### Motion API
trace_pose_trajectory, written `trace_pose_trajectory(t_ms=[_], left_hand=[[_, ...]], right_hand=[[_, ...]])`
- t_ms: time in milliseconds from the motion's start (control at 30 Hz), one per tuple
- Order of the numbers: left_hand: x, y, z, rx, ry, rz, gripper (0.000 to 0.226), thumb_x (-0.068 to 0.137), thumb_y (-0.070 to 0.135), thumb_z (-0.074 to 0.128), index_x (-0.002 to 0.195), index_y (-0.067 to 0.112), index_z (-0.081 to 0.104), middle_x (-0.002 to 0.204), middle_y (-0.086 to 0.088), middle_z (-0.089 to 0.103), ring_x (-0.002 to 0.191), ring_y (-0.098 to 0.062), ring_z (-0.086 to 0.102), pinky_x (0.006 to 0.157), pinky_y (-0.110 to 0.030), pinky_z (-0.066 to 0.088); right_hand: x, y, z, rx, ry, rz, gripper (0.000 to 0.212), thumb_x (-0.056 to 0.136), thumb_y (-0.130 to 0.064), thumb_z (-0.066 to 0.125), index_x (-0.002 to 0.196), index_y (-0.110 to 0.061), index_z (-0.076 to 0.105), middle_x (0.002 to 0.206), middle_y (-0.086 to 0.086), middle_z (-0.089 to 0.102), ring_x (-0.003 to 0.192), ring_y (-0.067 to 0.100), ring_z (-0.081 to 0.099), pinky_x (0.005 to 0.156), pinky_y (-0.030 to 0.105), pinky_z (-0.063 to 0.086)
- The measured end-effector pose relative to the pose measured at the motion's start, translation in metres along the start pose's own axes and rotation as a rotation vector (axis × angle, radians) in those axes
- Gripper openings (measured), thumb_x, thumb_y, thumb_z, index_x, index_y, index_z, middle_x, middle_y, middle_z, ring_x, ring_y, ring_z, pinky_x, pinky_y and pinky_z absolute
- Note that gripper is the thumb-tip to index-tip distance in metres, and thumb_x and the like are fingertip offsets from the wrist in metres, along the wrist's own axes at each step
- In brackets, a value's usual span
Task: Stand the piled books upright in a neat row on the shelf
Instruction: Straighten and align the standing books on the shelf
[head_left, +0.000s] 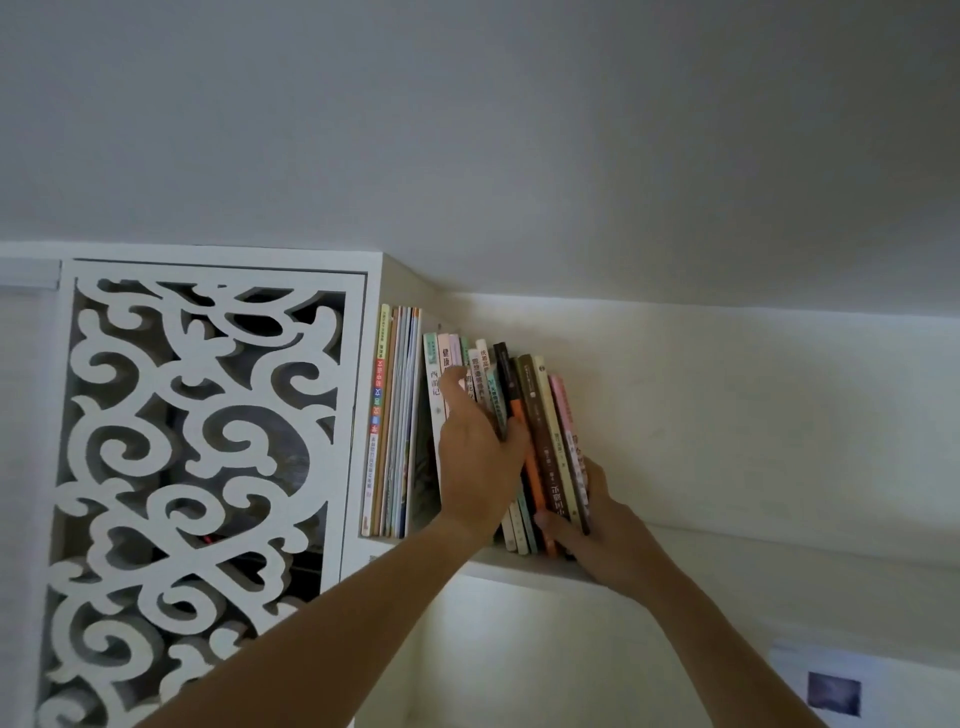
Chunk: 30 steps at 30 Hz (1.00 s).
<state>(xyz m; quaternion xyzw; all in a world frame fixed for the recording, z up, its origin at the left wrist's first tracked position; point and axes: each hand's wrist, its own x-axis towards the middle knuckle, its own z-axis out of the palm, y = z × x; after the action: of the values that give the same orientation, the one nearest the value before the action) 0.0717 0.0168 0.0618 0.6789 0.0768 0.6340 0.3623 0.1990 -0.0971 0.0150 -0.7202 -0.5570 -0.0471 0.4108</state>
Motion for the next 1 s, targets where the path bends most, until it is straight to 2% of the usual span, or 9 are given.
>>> trace_pose_trajectory(t_ms=[100,200,300,400,533,600,800,900,1000], left_hand=[[-0.008,0.016,-0.002,0.055,-0.009,0.097,0.023,0.099,0.009,0.062,0.109,0.022,0.046,0.086,-0.001,0.07,0.066,-0.01,0.071,0.052,-0.023,0.058],[-0.022,0.036,0.0,0.083,0.043,0.231,0.013,0.099,0.021,0.058,0.107,0.021,0.048,0.08,0.004,0.065,0.067,-0.012,0.07,0.055,-0.024,0.06],[-0.03,0.031,0.002,0.159,-0.086,0.021,0.046,0.091,0.041,0.056,0.131,0.029,0.037,0.1,0.002,0.068,0.084,-0.015,0.074,0.067,-0.031,0.065],[-0.04,0.022,-0.001,0.279,-0.22,-0.174,0.047,0.098,0.031,0.056,0.141,0.027,0.039,0.116,0.002,0.066,0.105,-0.02,0.072,0.083,-0.038,0.065],[-0.07,0.073,-0.014,0.32,0.065,0.119,0.052,0.099,0.043,0.036,0.144,0.018,0.044,0.127,0.0,0.058,0.102,-0.014,0.07,0.076,-0.032,0.066],[-0.085,0.106,-0.012,0.214,0.01,0.295,0.063,0.093,0.047,0.032,0.146,0.013,0.039,0.129,-0.005,0.056,0.094,-0.013,0.071,0.062,-0.026,0.065],[-0.055,0.106,0.036,0.299,-0.044,0.237,0.056,0.102,0.023,0.051,0.155,0.019,0.032,0.143,-0.002,0.045,0.113,-0.003,0.045,0.083,-0.011,0.049],[-0.03,0.077,0.057,0.268,-0.123,0.06,0.066,0.103,0.026,0.056,0.16,0.02,0.023,0.155,-0.011,0.033,0.124,-0.021,0.055,0.093,-0.021,0.053],[-0.02,0.053,0.067,0.473,-0.197,0.014,0.086,0.101,0.068,0.038,0.162,0.011,0.019,0.162,-0.02,0.023,0.14,-0.036,0.046,0.108,-0.037,0.051]], right_hand=[[0.002,0.001,0.002,0.026,0.001,0.018,0.076,0.096,-0.059,0.048,0.156,-0.038,0.006,0.136,-0.015,0.057,0.109,0.003,0.061,0.093,0.019,0.05],[0.003,-0.001,0.003,-0.018,0.007,-0.011,0.074,0.096,-0.057,0.044,0.156,-0.031,0.008,0.123,-0.014,0.059,0.087,-0.012,0.057,0.069,0.001,0.045],[0.004,0.004,0.002,0.06,-0.011,-0.006,0.071,0.095,-0.058,0.046,0.153,-0.035,0.012,0.118,-0.019,0.059,0.085,-0.01,0.06,0.067,0.004,0.048],[0.008,0.008,-0.002,0.25,0.031,-0.021,0.058,0.094,-0.065,0.043,0.145,-0.036,0.039,0.118,-0.021,0.065,0.102,-0.006,0.066,0.09,0.021,0.055],[0.01,0.005,-0.008,0.478,0.155,0.087,0.051,0.103,-0.059,0.027,0.104,-0.034,0.072,0.076,-0.003,0.076,0.078,0.01,0.075,0.067,0.019,0.056],[0.01,0.012,-0.011,0.595,0.094,0.157,0.059,0.102,-0.067,0.02,0.116,-0.039,0.069,0.095,0.009,0.075,0.098,0.03,0.072,0.085,0.04,0.06],[-0.015,0.016,-0.026,0.539,0.819,-0.099,0.036,0.108,-0.04,0.029,0.115,-0.024,0.061,0.1,0.005,0.065,0.088,0.034,0.061,0.071,0.035,0.05],[-0.029,0.019,-0.03,0.384,0.59,-0.255,0.048,0.103,-0.054,0.029,0.129,-0.027,0.059,0.107,-0.006,0.067,0.091,0.018,0.065,0.073,0.031,0.05],[-0.027,0.027,-0.029,0.149,0.173,-0.154,0.036,0.101,-0.057,0.039,0.127,-0.039,0.057,0.102,-0.017,0.071,0.092,0.005,0.068,0.075,0.022,0.05]])
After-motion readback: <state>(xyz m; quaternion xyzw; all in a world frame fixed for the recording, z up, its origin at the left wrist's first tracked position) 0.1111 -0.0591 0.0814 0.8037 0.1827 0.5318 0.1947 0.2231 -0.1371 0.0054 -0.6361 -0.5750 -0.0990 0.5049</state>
